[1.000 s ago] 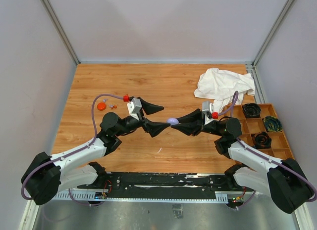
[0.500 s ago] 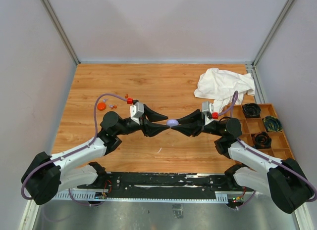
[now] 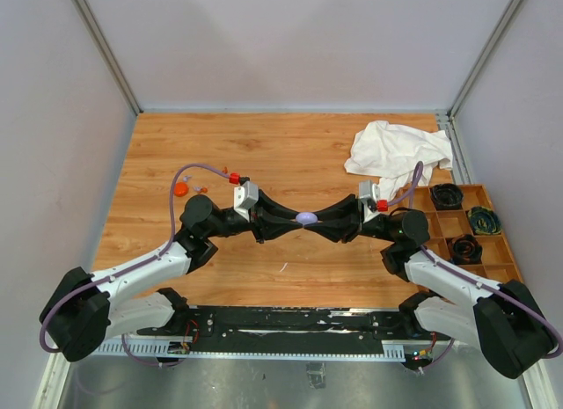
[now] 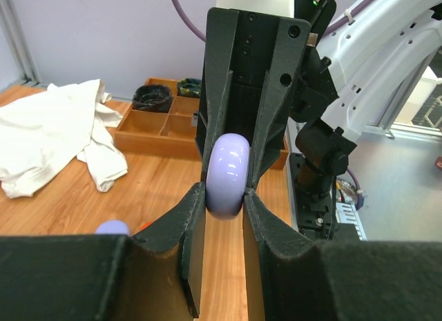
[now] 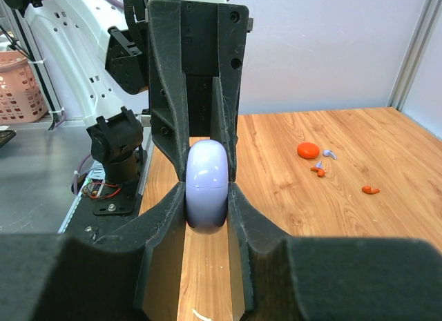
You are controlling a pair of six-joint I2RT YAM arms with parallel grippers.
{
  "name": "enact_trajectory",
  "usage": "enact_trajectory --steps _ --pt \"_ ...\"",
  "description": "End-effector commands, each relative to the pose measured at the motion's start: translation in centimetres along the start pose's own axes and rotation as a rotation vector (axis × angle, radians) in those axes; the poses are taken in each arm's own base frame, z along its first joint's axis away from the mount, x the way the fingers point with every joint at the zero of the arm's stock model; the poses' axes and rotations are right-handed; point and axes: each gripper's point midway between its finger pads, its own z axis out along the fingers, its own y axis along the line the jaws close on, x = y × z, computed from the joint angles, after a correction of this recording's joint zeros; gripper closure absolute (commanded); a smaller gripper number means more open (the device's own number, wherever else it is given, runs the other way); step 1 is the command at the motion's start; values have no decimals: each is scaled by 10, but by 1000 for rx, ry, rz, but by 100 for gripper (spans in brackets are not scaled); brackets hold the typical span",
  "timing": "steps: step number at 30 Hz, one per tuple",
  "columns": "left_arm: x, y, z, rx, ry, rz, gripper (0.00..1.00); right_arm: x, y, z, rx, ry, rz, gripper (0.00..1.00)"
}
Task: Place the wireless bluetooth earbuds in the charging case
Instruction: Open the charging case.
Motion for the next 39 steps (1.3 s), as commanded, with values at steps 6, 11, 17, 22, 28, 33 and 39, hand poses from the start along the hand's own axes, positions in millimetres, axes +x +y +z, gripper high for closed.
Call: enact_trajectory --steps 6,11,17,22,28,33,39 --pt "-16 0 1 -3 -30 29 97 -1 6 0 -37 2 -41 74" --pt "-17 -2 1 5 -30 30 97 2 5 0 -35 16 -27 67" --pt "-18 -5 0 16 -32 33 97 4 4 1 -37 24 -16 59" --pt "-17 -5 1 19 -30 31 97 4 3 1 -31 25 -12 62" --pt "-18 -5 0 19 -30 33 97 4 3 1 -32 28 -8 73" --pt "-17 -5 0 16 -24 31 89 2 4 1 -35 25 -9 81" --pt "-12 -3 -1 4 -7 26 60 0 5 1 -32 18 -13 86"
